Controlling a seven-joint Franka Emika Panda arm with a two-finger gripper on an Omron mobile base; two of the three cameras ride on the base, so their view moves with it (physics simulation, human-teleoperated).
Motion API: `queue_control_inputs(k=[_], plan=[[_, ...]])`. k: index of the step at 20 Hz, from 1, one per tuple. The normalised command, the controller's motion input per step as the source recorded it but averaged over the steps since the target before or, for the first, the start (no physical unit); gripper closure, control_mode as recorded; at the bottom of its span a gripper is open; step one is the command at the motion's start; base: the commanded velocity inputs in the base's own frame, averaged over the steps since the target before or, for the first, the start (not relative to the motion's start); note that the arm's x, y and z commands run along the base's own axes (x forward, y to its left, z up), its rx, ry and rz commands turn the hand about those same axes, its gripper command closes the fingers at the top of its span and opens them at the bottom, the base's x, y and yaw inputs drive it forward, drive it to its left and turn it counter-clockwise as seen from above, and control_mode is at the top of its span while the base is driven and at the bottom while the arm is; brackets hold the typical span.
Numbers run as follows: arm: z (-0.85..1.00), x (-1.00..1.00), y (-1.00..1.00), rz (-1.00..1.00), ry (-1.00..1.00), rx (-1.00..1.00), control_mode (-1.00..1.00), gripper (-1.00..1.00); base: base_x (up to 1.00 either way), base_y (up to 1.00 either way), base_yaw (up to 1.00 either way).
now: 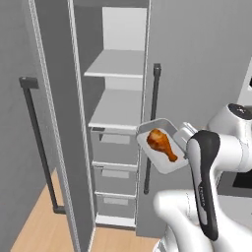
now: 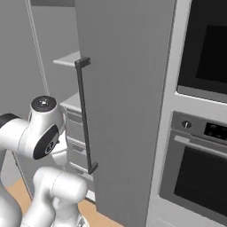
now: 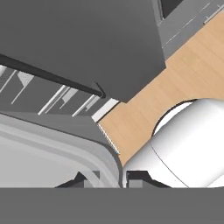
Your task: Take the meat container that has the chicken drumstick and place it on the second highest rack of the freezer. Then take the vegetable container that has the corn and bell pepper and place it on the highest rack of the freezer.
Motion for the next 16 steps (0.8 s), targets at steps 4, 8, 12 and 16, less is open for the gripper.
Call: queue_control_inputs(k=[4, 8, 12, 16], plan=[[0.00, 0.00, 0.00, 0.00, 0.00, 0.00, 1.00, 1.00, 0.00, 0.75, -0.19], [0.00, 0.00, 0.00, 0.00, 0.00, 0.00, 1.00, 1.00, 0.08, 0.46, -0.20], [0.00, 0.00, 0.00, 0.00, 0.00, 0.00, 1.00, 1.00, 0.31, 0.28, -0.28], [0.00, 0.35, 0.28, -0.21, 0.00, 0.00, -1.00, 1.00, 0.07, 0.05, -0.07]])
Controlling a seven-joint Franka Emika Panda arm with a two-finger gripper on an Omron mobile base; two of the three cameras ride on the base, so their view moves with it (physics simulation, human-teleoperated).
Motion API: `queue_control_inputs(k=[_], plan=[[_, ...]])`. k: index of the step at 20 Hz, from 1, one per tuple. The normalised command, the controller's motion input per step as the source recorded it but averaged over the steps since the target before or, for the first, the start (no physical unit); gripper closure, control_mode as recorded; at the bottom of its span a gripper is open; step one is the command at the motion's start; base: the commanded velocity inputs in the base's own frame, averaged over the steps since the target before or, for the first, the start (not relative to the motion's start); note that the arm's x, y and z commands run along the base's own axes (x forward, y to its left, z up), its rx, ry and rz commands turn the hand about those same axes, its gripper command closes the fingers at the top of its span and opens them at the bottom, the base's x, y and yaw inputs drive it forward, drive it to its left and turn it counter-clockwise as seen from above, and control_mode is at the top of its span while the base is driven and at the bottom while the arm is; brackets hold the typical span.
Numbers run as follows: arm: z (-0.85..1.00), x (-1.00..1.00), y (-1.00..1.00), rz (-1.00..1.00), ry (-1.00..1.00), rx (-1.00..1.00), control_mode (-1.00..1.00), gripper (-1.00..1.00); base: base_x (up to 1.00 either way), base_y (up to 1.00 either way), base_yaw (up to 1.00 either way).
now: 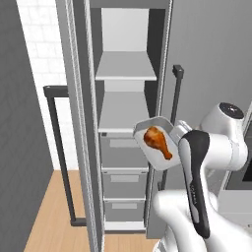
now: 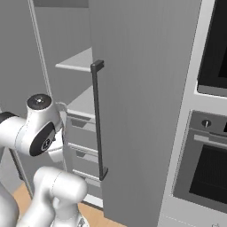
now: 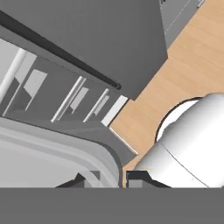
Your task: Take the meat container that has the chicken drumstick and place it on the second highest rack of the freezer. Then take the vegetable container that has the corn and bell pepper and place it on the highest rack of the freezer.
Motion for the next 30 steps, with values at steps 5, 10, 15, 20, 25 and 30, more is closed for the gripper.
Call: queue_control_inputs(k=[5, 10, 15, 20, 25, 30], plan=[[0.00, 0.97, 0.62, -0.33, 0.01, 0.00, -1.00, 1.00, 0.00, 0.00, 0.00], [0.00, 1.00, 0.16, -0.26, 0.09, 0.00, -1.00, 1.00, 0.00, 0.00, 0.00], [0.00, 0.74, -0.01, -0.11, 0.06, 0.00, -1.00, 1.00, 0.00, 0.00, 0.00], [-0.01, 0.83, -0.07, -0.04, 0.09, 0.02, -1.00, 1.00, 0.00, 0.00, 0.00], [-0.06, 0.74, -0.11, -0.03, 0.10, 0.00, -1.00, 1.00, 0.00, 0.00, 0.00], [-0.07, 0.62, 0.00, -0.05, 0.00, 0.00, -1.00, 1.00, 0.00, 0.00, 0.00]])
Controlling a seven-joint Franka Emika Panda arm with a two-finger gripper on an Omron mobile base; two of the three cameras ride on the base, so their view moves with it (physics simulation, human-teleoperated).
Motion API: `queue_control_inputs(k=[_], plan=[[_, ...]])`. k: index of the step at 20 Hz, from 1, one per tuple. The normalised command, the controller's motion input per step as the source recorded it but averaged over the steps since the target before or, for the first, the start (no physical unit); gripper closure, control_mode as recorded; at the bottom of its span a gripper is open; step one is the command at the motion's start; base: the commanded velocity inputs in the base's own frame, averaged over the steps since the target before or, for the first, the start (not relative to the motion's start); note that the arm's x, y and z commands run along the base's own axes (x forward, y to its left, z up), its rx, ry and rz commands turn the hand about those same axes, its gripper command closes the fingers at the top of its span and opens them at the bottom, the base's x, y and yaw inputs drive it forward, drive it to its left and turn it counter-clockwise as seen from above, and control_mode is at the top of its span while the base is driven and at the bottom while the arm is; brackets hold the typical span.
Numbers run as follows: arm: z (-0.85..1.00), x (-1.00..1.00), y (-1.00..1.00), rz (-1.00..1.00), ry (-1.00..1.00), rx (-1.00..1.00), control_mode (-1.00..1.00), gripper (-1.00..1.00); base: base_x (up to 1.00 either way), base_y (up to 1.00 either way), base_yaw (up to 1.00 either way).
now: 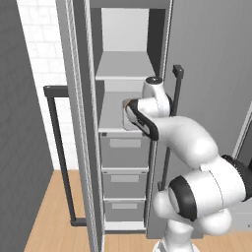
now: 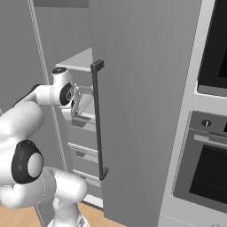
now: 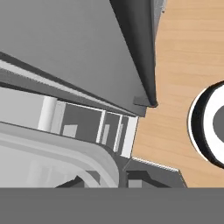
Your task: Take the meat container that has the chicken drumstick and place it on the second highest rack of the freezer. Then take the vegetable container that has the corn and bell pepper and place it on the highest rack of the freezer.
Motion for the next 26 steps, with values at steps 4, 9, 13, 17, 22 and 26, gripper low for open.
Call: queue_control_inputs(k=[4, 9, 13, 17, 22, 26], plan=[[-0.21, 0.47, 0.00, -0.04, 0.00, 0.00, -1.00, 1.00, 0.00, 0.00, 0.00], [-0.35, 0.44, 0.00, -0.02, 0.00, 0.00, -1.00, 1.00, 0.00, 0.00, 0.00], [-0.39, 0.38, -0.01, -0.01, 0.00, 0.00, -1.00, 1.00, 0.00, 0.00, 0.00], [-0.34, 0.32, 0.00, 0.00, 0.00, 0.00, -1.00, 1.00, 0.00, 0.00, 0.00], [-0.23, 0.39, 0.00, -0.01, -0.05, 0.00, -1.00, 1.00, 0.00, 0.00, 0.00], [-0.07, 0.47, -0.02, -0.01, -0.09, 0.00, -1.00, 1.00, 0.00, 0.00, 0.00]])
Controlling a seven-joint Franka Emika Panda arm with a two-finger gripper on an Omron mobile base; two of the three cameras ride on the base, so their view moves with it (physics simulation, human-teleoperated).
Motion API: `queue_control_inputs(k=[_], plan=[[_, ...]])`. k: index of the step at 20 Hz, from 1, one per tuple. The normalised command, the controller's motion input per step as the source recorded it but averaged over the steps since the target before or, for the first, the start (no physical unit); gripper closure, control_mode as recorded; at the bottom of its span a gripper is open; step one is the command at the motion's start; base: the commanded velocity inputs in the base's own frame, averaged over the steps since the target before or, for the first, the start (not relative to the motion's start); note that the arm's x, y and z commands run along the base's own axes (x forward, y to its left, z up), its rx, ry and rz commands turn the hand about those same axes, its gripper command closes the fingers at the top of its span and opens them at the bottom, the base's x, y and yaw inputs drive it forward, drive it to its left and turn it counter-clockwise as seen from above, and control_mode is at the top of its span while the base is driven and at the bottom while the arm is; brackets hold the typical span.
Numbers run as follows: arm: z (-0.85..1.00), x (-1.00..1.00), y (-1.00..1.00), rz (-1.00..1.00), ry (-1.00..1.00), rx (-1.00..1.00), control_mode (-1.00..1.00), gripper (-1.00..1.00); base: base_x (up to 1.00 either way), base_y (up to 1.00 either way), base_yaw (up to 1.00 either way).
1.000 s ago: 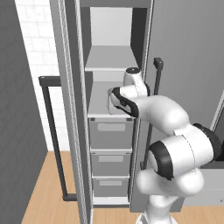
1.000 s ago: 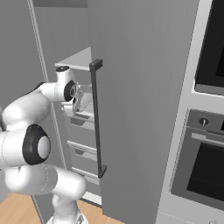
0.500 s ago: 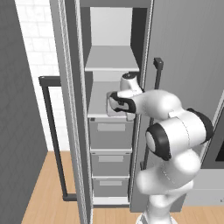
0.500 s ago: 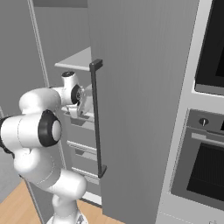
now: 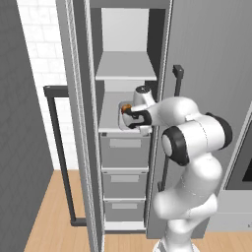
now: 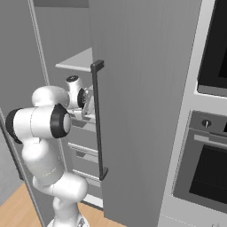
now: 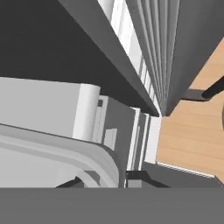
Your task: Take the meat container that has the chicken drumstick and place it on the second highest rack of the freezer. Then take the vegetable container that has the corn and bell pepper and place it on the highest rack of the freezer.
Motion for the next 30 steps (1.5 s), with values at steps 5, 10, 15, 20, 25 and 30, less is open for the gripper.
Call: queue_control_inputs(k=[5, 10, 15, 20, 25, 30], plan=[[-0.14, 0.61, 0.00, -0.01, -0.03, 0.00, -1.00, 1.00, 0.00, 0.00, 0.00], [-0.23, 0.62, 0.00, -0.01, 0.00, 0.00, -1.00, 1.00, 0.00, 0.00, 0.00], [-0.25, 0.57, -0.01, -0.01, 0.00, 0.00, -1.00, 1.00, 0.00, 0.00, 0.00], [-0.28, 0.50, 0.00, -0.02, 0.00, 0.00, -1.00, 1.00, 0.00, 0.00, 0.00], [-0.25, 0.12, 0.03, 0.00, -0.05, 0.00, -1.00, -1.00, 0.00, 0.00, 0.00], [-0.15, -0.29, 0.02, 0.00, -0.18, 0.00, -1.00, -1.00, 0.00, 0.00, 0.00]])
